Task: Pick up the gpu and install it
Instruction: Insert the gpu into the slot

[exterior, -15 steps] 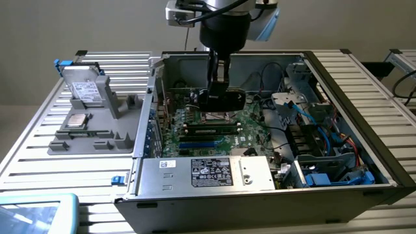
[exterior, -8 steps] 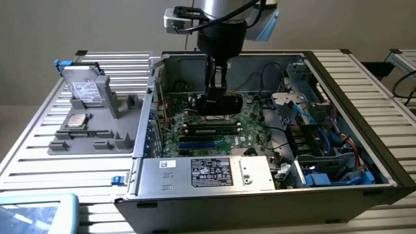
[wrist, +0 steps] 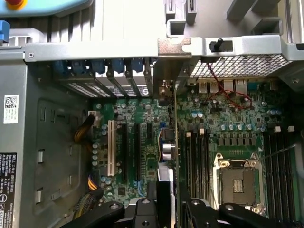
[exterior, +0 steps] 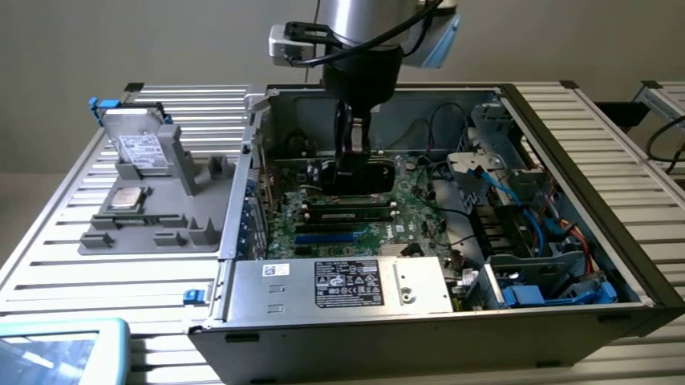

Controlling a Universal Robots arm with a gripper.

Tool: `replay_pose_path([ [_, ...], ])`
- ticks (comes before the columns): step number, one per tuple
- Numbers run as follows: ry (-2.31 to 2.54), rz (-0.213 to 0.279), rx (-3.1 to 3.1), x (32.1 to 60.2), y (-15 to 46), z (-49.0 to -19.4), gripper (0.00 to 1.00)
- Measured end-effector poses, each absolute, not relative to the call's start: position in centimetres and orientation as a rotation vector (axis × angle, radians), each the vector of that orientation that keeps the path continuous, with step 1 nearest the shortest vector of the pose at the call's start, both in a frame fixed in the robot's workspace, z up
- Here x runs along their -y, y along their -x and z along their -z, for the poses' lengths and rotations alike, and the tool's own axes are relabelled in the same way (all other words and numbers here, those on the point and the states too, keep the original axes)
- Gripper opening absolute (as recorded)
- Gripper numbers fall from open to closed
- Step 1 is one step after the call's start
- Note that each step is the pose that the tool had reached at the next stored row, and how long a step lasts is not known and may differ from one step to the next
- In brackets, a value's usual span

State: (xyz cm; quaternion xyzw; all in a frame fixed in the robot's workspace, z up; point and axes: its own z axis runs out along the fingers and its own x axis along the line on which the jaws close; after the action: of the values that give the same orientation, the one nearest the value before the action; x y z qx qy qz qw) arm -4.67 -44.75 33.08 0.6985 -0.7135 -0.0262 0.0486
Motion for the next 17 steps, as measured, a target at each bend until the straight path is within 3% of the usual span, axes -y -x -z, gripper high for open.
replay_pose_path([
  [17,-2.153,0.093,2.134,44.8,4.7,-30.2,0.27],
])
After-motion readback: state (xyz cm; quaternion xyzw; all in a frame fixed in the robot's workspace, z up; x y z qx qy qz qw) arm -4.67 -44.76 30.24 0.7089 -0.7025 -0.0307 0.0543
